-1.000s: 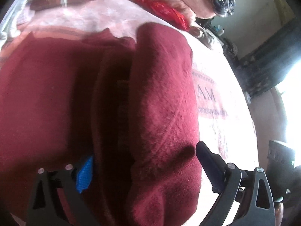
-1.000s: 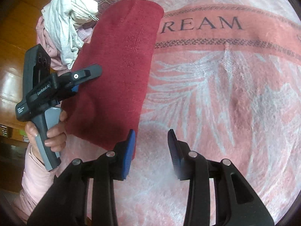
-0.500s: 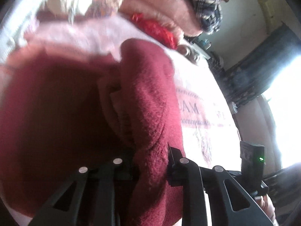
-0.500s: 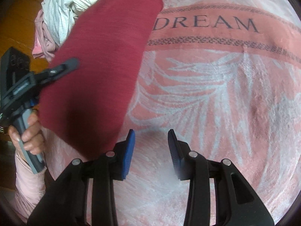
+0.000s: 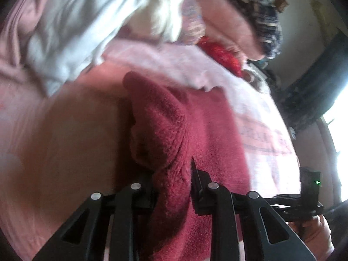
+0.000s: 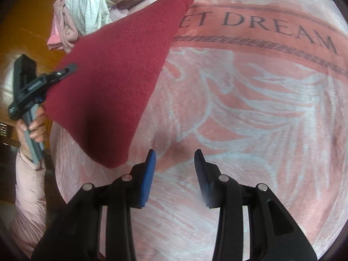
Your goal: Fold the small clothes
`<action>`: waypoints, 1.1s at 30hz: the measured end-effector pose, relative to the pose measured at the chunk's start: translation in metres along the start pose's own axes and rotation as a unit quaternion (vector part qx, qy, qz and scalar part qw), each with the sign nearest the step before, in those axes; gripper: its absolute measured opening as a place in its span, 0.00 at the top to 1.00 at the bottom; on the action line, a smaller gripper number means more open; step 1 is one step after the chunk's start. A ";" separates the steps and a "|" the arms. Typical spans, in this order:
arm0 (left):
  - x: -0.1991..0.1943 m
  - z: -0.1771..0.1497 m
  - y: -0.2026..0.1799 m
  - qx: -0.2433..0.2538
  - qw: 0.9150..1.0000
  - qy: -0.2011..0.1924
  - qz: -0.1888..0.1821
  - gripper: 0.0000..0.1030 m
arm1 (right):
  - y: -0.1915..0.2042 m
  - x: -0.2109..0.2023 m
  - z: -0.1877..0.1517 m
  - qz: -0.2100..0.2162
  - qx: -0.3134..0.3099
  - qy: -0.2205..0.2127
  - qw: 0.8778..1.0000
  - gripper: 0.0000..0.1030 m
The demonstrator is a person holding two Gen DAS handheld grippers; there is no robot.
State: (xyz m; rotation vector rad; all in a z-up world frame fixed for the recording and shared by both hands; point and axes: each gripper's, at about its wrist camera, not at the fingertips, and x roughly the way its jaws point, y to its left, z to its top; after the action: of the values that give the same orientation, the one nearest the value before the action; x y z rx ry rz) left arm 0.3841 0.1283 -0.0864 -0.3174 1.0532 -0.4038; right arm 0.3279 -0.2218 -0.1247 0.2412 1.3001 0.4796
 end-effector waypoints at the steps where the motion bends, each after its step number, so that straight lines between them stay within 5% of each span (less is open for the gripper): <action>1: 0.004 -0.002 0.006 -0.004 1.000 0.001 0.005 0.76 | 0.000 0.000 -0.003 0.002 -0.002 0.001 1.000 0.63; 7: 0.013 -0.014 0.015 -0.003 1.000 0.004 0.005 0.69 | 0.022 0.007 0.004 0.020 -0.008 0.003 1.000 0.56; 10: 0.006 -0.015 0.008 -0.002 1.000 0.008 0.010 0.57 | 0.032 0.011 0.008 0.044 -0.005 0.007 0.999 0.51; 12: 0.001 -0.020 0.006 0.001 1.000 0.014 0.014 0.40 | 0.036 0.013 0.010 0.055 -0.001 0.009 0.998 0.41; 20: -0.021 -0.059 0.004 0.017 0.999 0.027 0.042 0.39 | 0.049 0.033 0.019 0.081 0.020 0.028 0.996 0.35; 22: -0.021 -0.064 0.006 0.015 0.998 0.032 0.049 0.43 | 0.050 0.042 0.020 0.093 0.028 0.037 0.995 0.42; 24: -0.017 -0.068 0.010 0.012 0.997 0.034 0.065 0.58 | 0.049 0.051 0.020 0.105 0.042 0.045 0.993 0.65; 26: -0.013 -0.070 0.017 0.004 0.997 0.039 0.066 0.65 | 0.047 0.048 0.015 0.099 0.040 0.040 0.993 0.77; 33: -0.023 -0.073 0.024 -0.003 0.998 0.041 0.040 0.76 | 0.063 0.024 0.001 0.060 -0.023 0.023 0.998 0.84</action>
State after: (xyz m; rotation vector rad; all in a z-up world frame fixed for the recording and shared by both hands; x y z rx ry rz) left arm 0.3134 0.1554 -0.1134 -0.2645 1.1432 -0.3440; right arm 0.3207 -0.1548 -0.1175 0.2720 1.3227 0.6190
